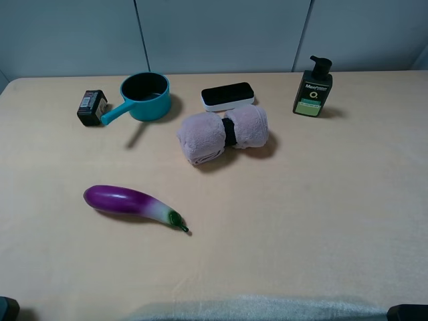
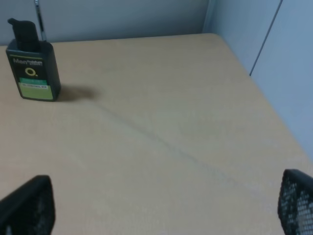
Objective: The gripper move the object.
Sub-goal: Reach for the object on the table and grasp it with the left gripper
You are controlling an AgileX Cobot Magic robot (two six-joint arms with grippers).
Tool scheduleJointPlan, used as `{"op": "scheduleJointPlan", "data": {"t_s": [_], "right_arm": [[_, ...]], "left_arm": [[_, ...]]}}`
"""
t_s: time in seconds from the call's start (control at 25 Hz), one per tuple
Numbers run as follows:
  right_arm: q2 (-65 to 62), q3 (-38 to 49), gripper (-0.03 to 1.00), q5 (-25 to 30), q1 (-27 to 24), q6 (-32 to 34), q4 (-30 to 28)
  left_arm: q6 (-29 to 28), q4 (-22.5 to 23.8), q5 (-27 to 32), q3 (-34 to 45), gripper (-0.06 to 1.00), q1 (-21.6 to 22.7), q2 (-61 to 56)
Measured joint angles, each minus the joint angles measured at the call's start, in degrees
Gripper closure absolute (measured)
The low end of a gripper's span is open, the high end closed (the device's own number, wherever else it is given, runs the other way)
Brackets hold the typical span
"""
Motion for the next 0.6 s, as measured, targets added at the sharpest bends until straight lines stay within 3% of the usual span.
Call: {"op": "scheduleJointPlan", "data": {"t_s": [0.6], "right_arm": [[0.0,0.0,0.27,0.0,0.0,0.0,0.0]], "left_arm": [[0.0,0.0,-0.04,0.0,0.18,0.0,0.0]]}}
